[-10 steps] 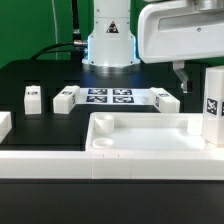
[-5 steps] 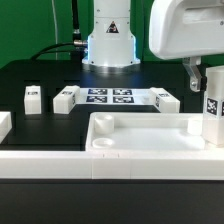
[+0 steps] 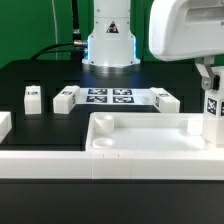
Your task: Assemble desk
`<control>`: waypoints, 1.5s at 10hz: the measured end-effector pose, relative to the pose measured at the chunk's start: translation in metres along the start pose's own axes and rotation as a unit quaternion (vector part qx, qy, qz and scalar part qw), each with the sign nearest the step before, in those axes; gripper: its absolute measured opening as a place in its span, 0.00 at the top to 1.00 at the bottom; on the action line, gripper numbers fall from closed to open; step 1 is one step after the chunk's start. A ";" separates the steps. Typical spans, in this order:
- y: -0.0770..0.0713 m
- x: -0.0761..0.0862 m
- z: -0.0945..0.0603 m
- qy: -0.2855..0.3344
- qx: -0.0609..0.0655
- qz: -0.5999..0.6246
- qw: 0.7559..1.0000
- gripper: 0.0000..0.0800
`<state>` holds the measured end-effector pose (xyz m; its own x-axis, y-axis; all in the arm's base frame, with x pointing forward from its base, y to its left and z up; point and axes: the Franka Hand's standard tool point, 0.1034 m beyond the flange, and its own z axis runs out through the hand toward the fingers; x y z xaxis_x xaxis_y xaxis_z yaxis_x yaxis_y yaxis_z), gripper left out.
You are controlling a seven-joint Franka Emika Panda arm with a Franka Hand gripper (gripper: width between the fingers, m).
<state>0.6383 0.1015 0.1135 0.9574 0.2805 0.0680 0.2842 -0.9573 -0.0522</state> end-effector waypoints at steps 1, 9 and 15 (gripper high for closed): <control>0.000 0.000 0.000 0.000 0.000 0.008 1.000 0.64; 0.005 0.000 0.002 0.016 0.014 0.343 0.939 0.64; 0.007 -0.003 0.002 0.002 0.024 0.584 0.812 0.64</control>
Offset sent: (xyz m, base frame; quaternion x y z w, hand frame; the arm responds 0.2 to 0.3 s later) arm -0.0058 0.0028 -0.0041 0.0416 0.0008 0.2234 0.9738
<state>0.6377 0.0946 0.1114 0.5760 -0.8157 -0.0532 -0.8145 -0.5672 -0.1218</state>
